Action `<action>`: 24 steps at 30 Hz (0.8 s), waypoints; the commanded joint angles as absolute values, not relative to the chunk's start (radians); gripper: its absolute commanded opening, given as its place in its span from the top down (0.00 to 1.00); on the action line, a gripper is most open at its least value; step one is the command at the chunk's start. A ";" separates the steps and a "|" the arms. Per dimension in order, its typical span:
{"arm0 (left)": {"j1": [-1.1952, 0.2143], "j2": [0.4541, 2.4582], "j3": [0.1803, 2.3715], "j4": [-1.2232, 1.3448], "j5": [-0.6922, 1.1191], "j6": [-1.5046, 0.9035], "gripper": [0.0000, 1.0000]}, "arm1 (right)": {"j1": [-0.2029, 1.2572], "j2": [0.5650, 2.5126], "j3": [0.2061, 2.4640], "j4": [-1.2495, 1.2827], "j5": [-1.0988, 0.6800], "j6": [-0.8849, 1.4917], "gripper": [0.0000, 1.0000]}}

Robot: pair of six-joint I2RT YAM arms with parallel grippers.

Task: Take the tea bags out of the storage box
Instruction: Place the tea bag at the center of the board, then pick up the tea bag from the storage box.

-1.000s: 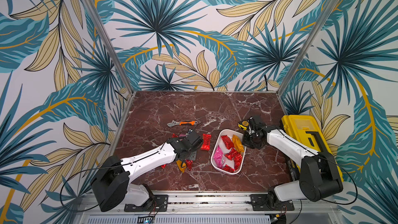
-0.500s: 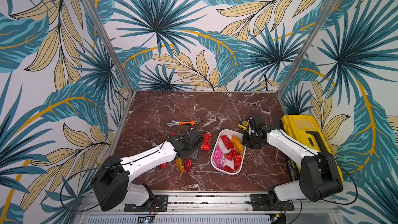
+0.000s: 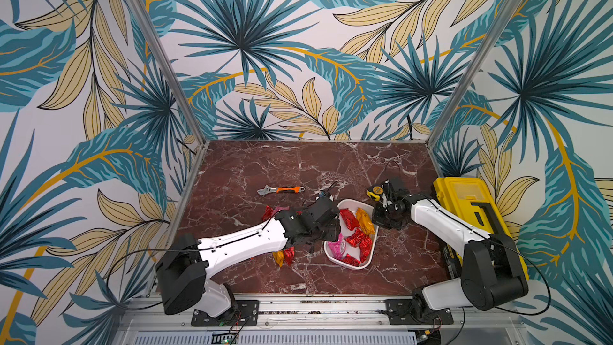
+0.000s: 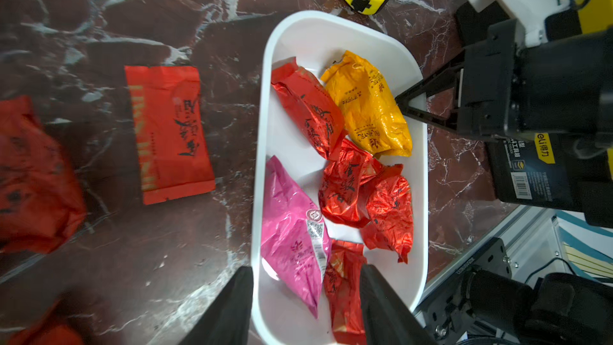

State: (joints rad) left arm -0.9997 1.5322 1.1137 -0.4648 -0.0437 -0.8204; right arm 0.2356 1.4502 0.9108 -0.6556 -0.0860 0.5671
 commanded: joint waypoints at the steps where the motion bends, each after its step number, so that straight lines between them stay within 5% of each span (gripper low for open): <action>1: -1.005 1.617 1.202 -0.362 -0.018 -0.889 0.43 | 0.237 1.434 0.933 -0.655 -0.109 0.562 0.89; 24: -0.952 2.042 1.496 -0.196 0.092 -1.049 0.38 | 0.248 1.417 0.917 -0.652 -0.102 0.549 0.84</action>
